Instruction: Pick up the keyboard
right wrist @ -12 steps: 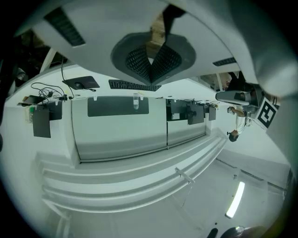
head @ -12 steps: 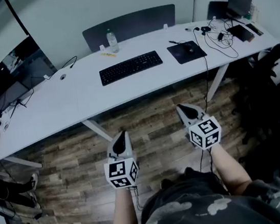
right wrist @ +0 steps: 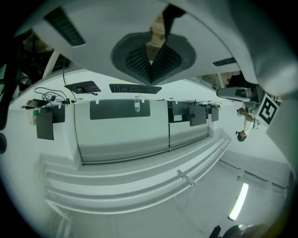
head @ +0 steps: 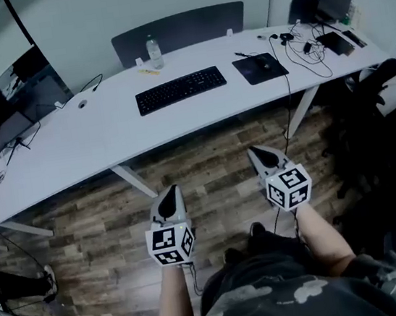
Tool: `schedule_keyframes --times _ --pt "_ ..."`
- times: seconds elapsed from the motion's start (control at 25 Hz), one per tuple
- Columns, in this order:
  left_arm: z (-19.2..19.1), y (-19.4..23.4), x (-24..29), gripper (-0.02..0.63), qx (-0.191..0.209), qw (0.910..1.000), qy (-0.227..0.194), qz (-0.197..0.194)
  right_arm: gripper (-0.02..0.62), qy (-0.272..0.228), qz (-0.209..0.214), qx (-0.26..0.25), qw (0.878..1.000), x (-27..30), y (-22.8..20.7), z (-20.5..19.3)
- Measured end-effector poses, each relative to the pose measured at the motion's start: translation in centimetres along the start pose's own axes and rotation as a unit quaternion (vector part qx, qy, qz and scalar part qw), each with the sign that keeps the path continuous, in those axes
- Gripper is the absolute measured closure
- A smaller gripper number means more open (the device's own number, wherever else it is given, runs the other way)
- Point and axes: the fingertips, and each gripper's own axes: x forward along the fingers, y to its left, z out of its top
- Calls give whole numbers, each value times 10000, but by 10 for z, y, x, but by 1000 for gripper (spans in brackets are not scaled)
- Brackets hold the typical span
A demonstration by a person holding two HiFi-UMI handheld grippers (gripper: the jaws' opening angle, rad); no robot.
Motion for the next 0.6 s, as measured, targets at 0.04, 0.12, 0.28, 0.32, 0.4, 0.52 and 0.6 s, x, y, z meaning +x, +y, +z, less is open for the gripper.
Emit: schedule_keyframes --times 0.04,0.12,0.28,0.32,0.4,0.52,0.6 --pt "-4 0 0 606 -61 10000 23 -22 595 12 17 6 10000 0 0 -3" --pt "-10 0 3 606 -132 9999 50 -59 595 21 93 59 9999 0 -2 -10" --pt "-10 8 11 606 -124 9999 -16 28 595 -47 126 277 9995 8 -11 -15" --pt "-7 11 14 606 -118 9999 -41 51 595 -80 131 302 9994 13 -13 -15" --pt "-3 15 21 606 -84 9999 -55 83 594 -104 120 318 9994 26 -20 -14" --pt "-1 20 39 607 -20 10000 13 66 594 -72 55 296 9995 51 -36 -14" --pt "-1 28 56 606 -28 9999 78 85 594 -46 26 339 9994 72 -50 -16"
